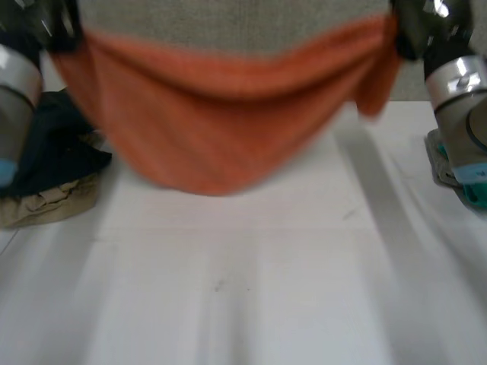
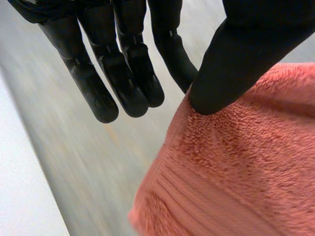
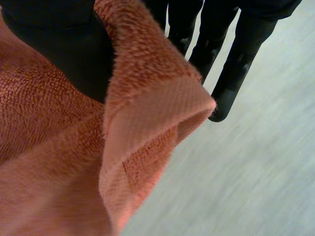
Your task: Fold the laundry.
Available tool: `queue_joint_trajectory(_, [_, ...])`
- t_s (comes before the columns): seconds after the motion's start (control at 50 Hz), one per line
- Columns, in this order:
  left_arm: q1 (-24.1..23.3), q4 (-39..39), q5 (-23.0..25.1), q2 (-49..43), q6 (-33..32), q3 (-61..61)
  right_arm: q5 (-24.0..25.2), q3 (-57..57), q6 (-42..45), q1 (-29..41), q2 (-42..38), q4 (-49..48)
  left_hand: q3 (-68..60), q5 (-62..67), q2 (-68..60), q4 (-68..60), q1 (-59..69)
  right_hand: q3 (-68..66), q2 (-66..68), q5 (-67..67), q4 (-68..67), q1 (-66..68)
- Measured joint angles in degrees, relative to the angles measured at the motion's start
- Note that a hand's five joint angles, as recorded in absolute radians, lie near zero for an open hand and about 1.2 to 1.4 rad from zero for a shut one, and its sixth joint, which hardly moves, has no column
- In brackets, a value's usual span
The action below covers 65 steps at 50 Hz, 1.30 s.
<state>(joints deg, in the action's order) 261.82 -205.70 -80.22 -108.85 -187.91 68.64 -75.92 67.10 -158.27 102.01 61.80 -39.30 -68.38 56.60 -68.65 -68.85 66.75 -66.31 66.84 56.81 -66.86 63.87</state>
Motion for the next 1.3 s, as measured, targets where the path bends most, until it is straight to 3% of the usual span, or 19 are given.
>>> queue_joint_trajectory(0.08, [0.46, -5.04, -1.74, 3.21, 5.37, -3.10, 0.43, 1.19, -4.61, 0.35, 1.30, -11.06, 0.00, 0.00, 0.00, 0.00, 0.00, 0.00, 0.00, 0.00, 0.00, 0.00])
queue_joint_trajectory(0.16, [1.11, -3.09, -2.10, 5.83, 8.26, -1.76, 2.44, 2.46, -7.56, -0.33, 1.62, -12.11, 0.00, 0.00, 0.00, 0.00, 0.00, 0.00, 0.00, 0.00, 0.00, 0.00])
queue_joint_trajectory(0.3, [2.08, 6.11, -0.91, 9.62, 8.53, 13.21, 9.78, 6.26, -6.91, -3.35, -0.78, -0.13, 0.00, 0.00, -0.01, 0.00, 0.00, 0.22, -0.11, -0.28, 0.41, 0.00])
queue_joint_trajectory(0.4, [1.45, 5.63, 0.98, 9.98, 6.54, 28.90, 15.73, 12.19, 0.27, -6.25, -4.06, 11.00, 0.00, 0.00, -0.03, 0.00, 0.00, 4.97, -5.58, -4.87, 5.47, -1.95])
queue_joint_trajectory(0.5, [0.17, 1.20, 2.68, 7.26, 3.01, 40.76, 18.60, 18.43, 11.73, -8.47, -6.35, 20.33, -0.01, 0.00, -0.05, 0.00, 0.00, 19.45, -20.24, -19.87, 19.45, -17.10])
queue_joint_trajectory(0.54, [-0.19, 0.03, 3.08, 5.85, 1.53, 43.39, 18.84, 20.41, 17.43, -9.34, -6.69, 24.99, -0.01, 0.00, -0.05, 0.00, 0.00, 30.24, -31.04, -31.92, 30.95, -28.04])
queue_joint_trajectory(0.62, [-0.43, -0.42, 3.42, 4.37, -0.44, 45.19, 17.26, 20.61, 21.70, -9.96, -5.69, 31.96, -0.01, 0.00, -0.05, 0.00, 0.00, 42.47, -43.45, -44.69, 43.54, -40.36])
queue_joint_trajectory(0.68, [-0.38, 0.09, 3.52, 4.39, -1.29, 45.21, 14.74, 18.75, 21.66, -9.95, -4.05, 37.91, -0.01, 0.00, -0.05, 0.00, 0.00, 44.02, -44.39, -46.87, 45.41, -41.68])
queue_joint_trajectory(0.78, [0.07, 1.32, 3.91, 6.96, -1.60, 44.49, 9.27, 10.83, 16.90, -8.79, -1.46, 52.05, -0.01, 0.00, -0.05, 0.00, 0.00, 44.02, -44.39, -46.88, 45.41, -41.68])
queue_joint_trajectory(0.9, [0.70, 1.81, 4.29, 9.33, -1.30, 44.40, 7.06, 1.35, 10.31, -6.48, -2.45, 61.31, -0.01, 0.00, -0.05, 0.00, 0.00, 44.01, -44.39, -45.92, 45.29, -41.68])
queue_joint_trajectory(0.98, [1.16, 1.88, 4.47, 9.96, -1.17, 44.49, 6.12, -4.31, 6.98, -4.58, -5.26, 62.70, -0.01, 0.00, -0.05, 0.00, 0.00, 43.90, -44.25, -44.48, 45.18, -41.47])
queue_joint_trajectory(1.06, [1.97, 2.10, 4.99, 10.36, -1.06, 44.48, 1.86, -14.08, 4.65, -1.93, -12.87, 62.17, -0.01, 0.00, -0.05, 0.00, 0.00, 41.74, -42.48, -41.24, 41.92, -39.19])
queue_joint_trajectory(1.18, [2.24, 2.36, 5.29, 10.63, -1.04, 44.20, -3.22, -22.87, 6.23, -0.31, -21.91, 61.57, -0.01, 0.00, -0.05, 0.00, 0.00, 37.77, -38.25, -37.62, 38.02, -35.43])
queue_joint_trajectory(1.3, [2.30, 2.42, 5.24, 10.82, -1.05, 43.68, -4.74, -25.61, 8.80, 0.04, -27.26, 60.58, -0.01, 0.00, -0.05, -0.01, 0.00, 37.65, -38.22, -37.29, 37.84, -35.32])
